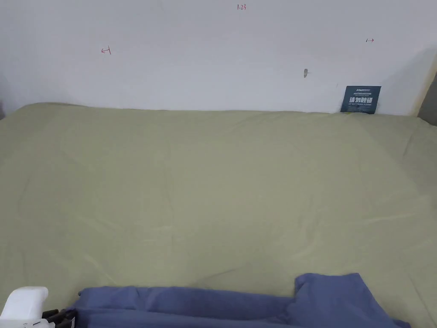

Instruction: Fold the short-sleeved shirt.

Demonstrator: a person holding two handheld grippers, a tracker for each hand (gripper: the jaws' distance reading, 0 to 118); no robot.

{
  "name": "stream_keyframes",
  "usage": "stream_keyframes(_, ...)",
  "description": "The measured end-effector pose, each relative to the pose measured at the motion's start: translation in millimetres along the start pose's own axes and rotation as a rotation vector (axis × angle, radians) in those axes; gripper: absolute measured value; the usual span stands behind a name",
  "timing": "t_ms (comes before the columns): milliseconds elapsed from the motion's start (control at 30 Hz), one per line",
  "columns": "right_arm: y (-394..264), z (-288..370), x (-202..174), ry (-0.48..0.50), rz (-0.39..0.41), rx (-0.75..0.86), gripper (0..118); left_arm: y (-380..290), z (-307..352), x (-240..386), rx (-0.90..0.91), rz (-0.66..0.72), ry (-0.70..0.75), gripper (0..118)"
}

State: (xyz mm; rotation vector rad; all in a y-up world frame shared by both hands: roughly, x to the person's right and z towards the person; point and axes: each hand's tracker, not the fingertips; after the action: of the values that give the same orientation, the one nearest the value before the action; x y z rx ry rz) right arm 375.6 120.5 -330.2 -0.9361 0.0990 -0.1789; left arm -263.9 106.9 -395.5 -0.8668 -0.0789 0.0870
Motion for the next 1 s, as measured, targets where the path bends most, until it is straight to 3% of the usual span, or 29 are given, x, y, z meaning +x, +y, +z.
stream_keyframes(100, -3.4, -8.9, 5.3, -0.001, -0.007, -0.022, 3, -5.3, -9.4, -8.7, -0.015, 0.01, -0.008, 6)
stream_keyframes(133, -3.8, -11.6, 6.0, -0.001, -0.007, -0.035, 7, -5.8, -11.2, -10.4, -0.018, 0.013, -0.013, 23)
stream_keyframes(167, -3.9, -14.7, 6.0, -0.005, -0.007, -0.061, 24, -6.4, -10.4, -7.2, -0.025, 0.011, -0.006, 61)
stream_keyframes(200, -4.5, -19.4, 10.0, -0.042, -0.004, -0.072, 67, -6.4, -11.2, -7.5, -0.029, 0.002, 0.011, 111)
stream_keyframes(233, -4.1, -19.8, 9.3, -0.069, 0.017, -0.068, 91, -6.0, -13.0, -8.1, -0.039, -0.004, 0.017, 118)
stream_keyframes(267, -3.0, -18.5, 8.2, -0.084, 0.042, -0.059, 101, -6.1, -11.2, -8.4, -0.036, 0.001, 0.012, 114)
stream_keyframes(433, 24.0, 10.4, -22.9, -0.097, 0.059, 0.07, 100, 20.4, 26.5, 28.1, 0.119, -0.025, 0.002, 115)
stream_keyframes(567, 50.9, 55.9, -83.8, -0.151, 0.145, 0.45, 98, 60.8, 72.8, 87.8, 0.315, -0.064, -0.011, 112)
stream_keyframes(600, 53.6, 70.0, -104.1, -0.182, 0.159, 0.551, 87, 67.1, 86.6, 102.7, 0.399, -0.068, 0.014, 99)
stream_keyframes(633, 54.9, 78.7, -117.6, -0.217, 0.16, 0.645, 64, 70.6, 97.7, 115.3, 0.483, -0.067, 0.036, 75)
stream_keyframes(667, 56.8, 84.9, -130.1, -0.247, 0.147, 0.708, 26, 73.9, 108.4, 128.8, 0.544, -0.091, 0.094, 33)
stream_keyframes(700, 57.4, 89.4, -140.9, -0.249, 0.154, 0.738, 1, 71.4, 114.8, 137.1, 0.634, -0.085, 0.126, 0)
stream_keyframes(833, 54.7, 103.8, -165.3, -0.251, 0.125, 0.86, 1, 66.8, 138.3, 157.7, 0.751, -0.041, 0.125, 0)
stream_keyframes(1000, 50.7, 107.1, -182.1, -0.281, 0.164, 0.899, 1, 63.6, 150.5, 164.1, 0.787, -0.085, 0.14, 0)
